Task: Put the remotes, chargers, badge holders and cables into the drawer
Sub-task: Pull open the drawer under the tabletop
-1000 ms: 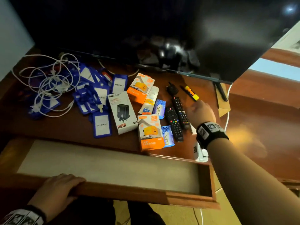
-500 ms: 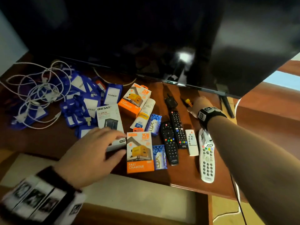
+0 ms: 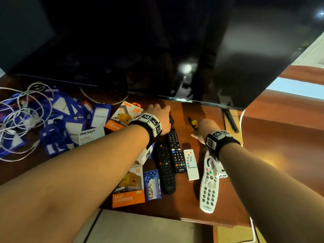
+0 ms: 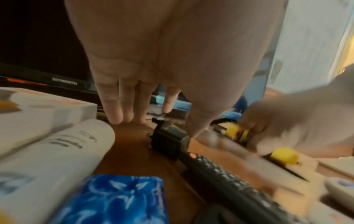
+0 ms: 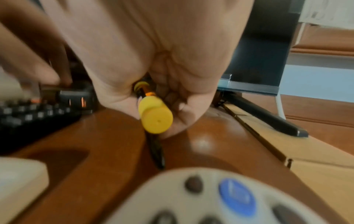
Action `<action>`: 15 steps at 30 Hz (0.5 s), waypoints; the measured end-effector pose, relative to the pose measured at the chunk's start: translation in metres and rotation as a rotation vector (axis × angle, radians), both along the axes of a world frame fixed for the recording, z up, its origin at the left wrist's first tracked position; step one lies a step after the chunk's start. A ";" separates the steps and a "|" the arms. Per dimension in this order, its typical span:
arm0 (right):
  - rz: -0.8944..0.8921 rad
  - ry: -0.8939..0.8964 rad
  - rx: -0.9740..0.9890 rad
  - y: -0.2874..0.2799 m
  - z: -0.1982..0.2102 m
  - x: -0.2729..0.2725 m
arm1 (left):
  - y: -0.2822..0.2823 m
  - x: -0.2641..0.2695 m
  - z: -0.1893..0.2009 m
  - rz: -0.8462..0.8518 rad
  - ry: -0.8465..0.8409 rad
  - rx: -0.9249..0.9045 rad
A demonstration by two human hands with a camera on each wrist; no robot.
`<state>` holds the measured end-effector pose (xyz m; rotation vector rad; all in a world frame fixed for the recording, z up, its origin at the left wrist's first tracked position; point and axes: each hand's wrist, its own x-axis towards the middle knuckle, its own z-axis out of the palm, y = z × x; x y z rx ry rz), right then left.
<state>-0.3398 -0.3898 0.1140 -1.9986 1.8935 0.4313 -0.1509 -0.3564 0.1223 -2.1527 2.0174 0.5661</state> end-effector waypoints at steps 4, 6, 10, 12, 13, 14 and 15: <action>-0.035 -0.171 -0.177 0.007 0.030 -0.009 | -0.022 -0.012 -0.013 -0.027 -0.090 0.122; -0.059 -0.323 -0.256 0.021 0.049 -0.015 | -0.027 -0.019 -0.016 -0.046 -0.127 0.127; -0.040 -0.514 -0.324 0.065 0.080 -0.021 | -0.028 -0.028 -0.014 -0.040 -0.164 0.124; -0.042 -0.574 -0.313 0.092 0.085 -0.022 | -0.021 -0.028 -0.004 -0.021 -0.119 0.093; -0.046 -0.628 -0.293 0.107 0.084 -0.022 | -0.015 -0.026 0.004 -0.014 -0.077 0.060; -0.049 -0.684 -0.269 0.121 0.083 -0.021 | -0.008 -0.025 0.013 -0.011 -0.013 0.017; -0.053 -0.725 -0.249 0.134 0.080 -0.021 | 0.001 -0.024 0.024 -0.007 0.060 -0.036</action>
